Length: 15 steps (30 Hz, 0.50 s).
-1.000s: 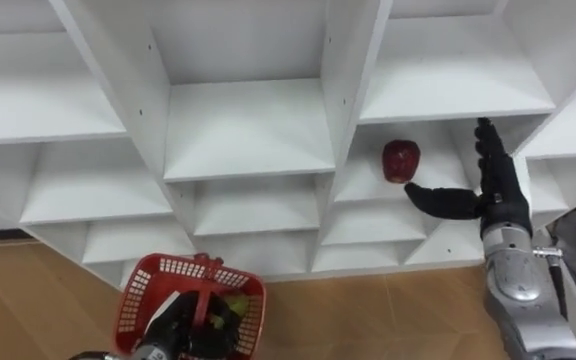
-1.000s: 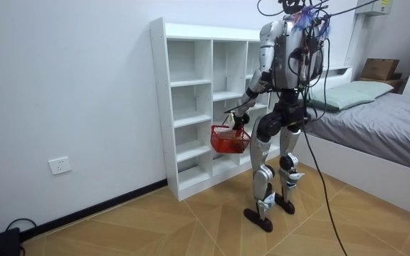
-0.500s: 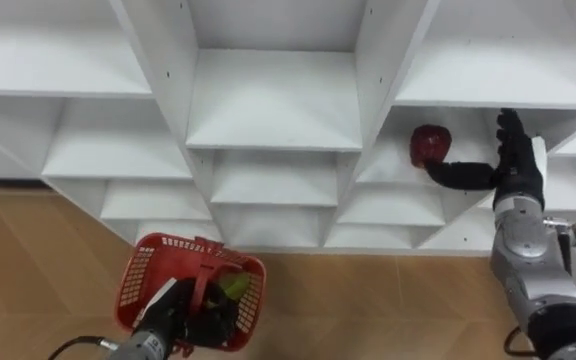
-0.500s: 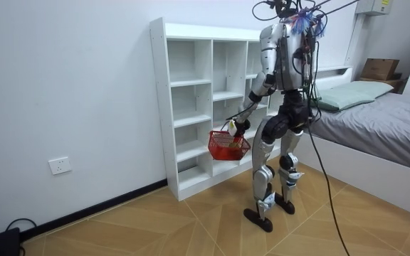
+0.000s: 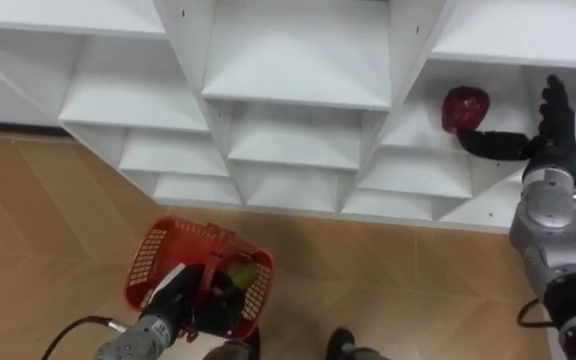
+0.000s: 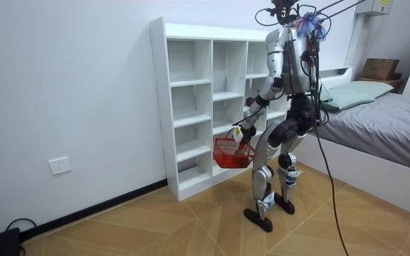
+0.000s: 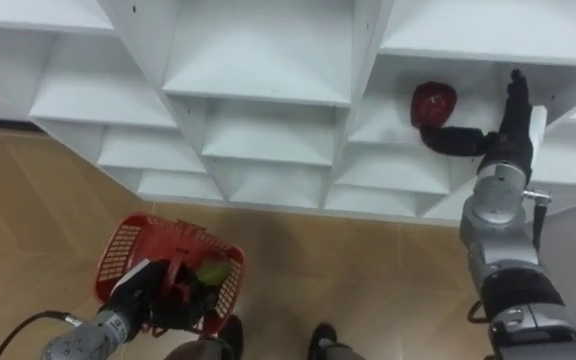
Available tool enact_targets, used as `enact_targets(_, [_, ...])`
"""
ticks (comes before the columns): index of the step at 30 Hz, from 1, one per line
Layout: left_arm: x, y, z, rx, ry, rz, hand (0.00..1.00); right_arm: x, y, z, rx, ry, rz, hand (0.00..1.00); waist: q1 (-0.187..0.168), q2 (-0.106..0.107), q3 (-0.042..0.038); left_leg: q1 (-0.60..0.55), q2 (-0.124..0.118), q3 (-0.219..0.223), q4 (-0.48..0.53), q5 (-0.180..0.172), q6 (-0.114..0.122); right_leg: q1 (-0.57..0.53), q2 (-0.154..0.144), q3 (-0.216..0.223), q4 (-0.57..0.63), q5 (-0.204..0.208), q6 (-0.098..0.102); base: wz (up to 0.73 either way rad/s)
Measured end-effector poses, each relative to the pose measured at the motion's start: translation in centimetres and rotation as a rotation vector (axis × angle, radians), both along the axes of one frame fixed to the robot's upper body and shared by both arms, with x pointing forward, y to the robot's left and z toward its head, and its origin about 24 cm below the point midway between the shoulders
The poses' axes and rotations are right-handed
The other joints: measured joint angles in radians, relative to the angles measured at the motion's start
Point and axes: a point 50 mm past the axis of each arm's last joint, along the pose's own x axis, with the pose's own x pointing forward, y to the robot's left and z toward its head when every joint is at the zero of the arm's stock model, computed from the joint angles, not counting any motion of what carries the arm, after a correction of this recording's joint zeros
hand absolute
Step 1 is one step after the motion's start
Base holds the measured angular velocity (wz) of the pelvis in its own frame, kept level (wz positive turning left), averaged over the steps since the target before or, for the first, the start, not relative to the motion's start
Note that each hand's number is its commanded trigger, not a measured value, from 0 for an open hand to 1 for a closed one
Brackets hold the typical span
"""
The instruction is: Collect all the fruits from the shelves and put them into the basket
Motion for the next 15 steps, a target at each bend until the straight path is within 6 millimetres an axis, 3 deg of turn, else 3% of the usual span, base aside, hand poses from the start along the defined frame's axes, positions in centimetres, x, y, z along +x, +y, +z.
enact_targets(15, [0.8, -0.7, 0.4, 0.004, -0.016, -0.021, 1.0, 0.9, 0.0, 1.6, -0.049, -0.049, -0.041, 0.0, 0.015, -0.003, 0.0011, -0.092, -0.008, 0.002, 0.036, 0.001, 0.003, -0.103, -0.013, 0.008, 0.052, -0.004, -0.004, 0.0])
